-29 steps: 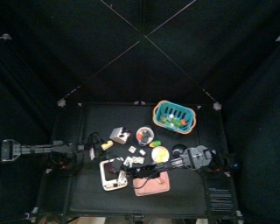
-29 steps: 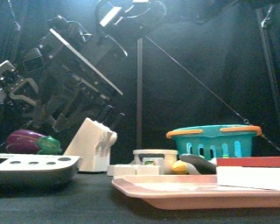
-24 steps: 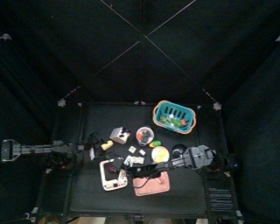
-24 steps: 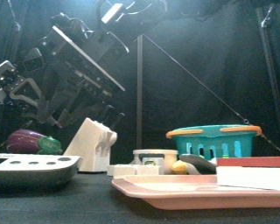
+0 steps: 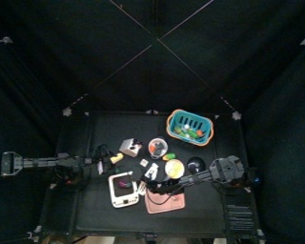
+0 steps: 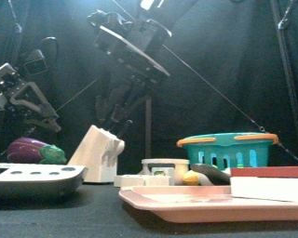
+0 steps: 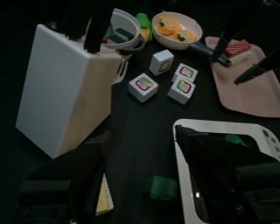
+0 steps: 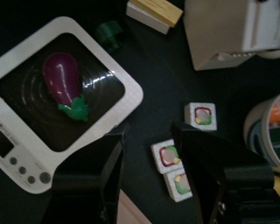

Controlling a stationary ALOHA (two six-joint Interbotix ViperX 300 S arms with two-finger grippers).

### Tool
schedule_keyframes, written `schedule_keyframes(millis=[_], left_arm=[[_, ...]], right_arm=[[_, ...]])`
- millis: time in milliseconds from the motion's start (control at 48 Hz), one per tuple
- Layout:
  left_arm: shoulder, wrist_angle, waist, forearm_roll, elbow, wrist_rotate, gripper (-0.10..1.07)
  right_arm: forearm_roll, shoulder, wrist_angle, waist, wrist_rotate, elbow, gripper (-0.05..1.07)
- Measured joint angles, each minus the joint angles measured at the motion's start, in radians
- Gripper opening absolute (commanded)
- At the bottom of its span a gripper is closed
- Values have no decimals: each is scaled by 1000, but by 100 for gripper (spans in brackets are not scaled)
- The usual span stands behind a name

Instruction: Grab eggplant

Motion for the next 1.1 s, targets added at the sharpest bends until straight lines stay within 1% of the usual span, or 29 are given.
schedule_keyframes(millis=[125, 250, 521, 729, 1000, 1104], left_arm=[[0, -20, -18, 2, -3, 0, 94], [0, -41, -26, 3, -2, 0, 94], [0, -52, -37, 15, -3, 0, 94], [0, -54, -54, 29, -3, 0, 94], [0, -87, -71, 48, -3, 0, 94], [0, -100, -91, 49, -3, 0, 94]], right_arm=[[6, -35, 51, 14, 2, 46, 81], [14, -64, 66, 14, 6, 86, 81], [17, -94, 67, 14, 66, 135, 81], [23, -123, 69, 15, 71, 170, 81], [35, -158, 69, 15, 74, 216, 81], [32, -181, 67, 18, 75, 239, 81]])
